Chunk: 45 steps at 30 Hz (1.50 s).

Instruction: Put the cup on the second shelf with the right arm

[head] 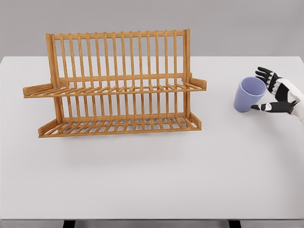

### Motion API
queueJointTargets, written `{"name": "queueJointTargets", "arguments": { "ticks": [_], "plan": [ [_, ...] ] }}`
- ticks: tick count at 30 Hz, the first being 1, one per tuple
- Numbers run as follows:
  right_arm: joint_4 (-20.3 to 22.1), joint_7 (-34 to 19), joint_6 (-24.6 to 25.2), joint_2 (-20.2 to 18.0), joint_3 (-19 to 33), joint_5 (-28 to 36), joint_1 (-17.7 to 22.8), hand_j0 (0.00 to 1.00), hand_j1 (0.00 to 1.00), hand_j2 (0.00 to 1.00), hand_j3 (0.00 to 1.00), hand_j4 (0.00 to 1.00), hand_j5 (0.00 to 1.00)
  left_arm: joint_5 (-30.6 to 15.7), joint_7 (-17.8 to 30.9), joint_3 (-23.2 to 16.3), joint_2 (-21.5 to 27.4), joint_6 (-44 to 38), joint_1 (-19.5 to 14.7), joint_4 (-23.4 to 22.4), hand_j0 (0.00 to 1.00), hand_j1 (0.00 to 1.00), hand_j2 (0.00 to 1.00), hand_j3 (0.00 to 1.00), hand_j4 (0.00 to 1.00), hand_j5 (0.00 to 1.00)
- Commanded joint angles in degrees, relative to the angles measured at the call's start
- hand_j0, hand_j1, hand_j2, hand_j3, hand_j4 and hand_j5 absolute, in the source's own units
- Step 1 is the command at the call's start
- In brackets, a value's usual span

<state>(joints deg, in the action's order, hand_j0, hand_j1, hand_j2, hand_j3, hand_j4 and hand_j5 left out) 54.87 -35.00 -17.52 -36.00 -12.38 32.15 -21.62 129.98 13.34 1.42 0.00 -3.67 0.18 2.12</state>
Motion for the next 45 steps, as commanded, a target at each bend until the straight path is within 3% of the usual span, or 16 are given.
{"name": "queueJointTargets", "arguments": {
  "ticks": [1, 45],
  "plan": [
    [0.06, 0.00, 0.03, 0.32, 0.08, -0.25, 0.00, 1.00, 1.00, 1.00, 1.00, 1.00, 1.00, 0.02, 0.02, -0.01, 0.00, -0.02, 0.00, -0.01, 1.00, 1.00, 1.00, 1.00, 1.00, 1.00],
    [-0.82, 0.00, 0.38, 1.90, -0.01, -0.69, -1.32, 1.00, 1.00, 1.00, 1.00, 1.00, 1.00, 0.02, 0.02, -0.01, 0.00, -0.02, 0.00, -0.01, 1.00, 1.00, 1.00, 1.00, 1.00, 1.00]
  ]
}}
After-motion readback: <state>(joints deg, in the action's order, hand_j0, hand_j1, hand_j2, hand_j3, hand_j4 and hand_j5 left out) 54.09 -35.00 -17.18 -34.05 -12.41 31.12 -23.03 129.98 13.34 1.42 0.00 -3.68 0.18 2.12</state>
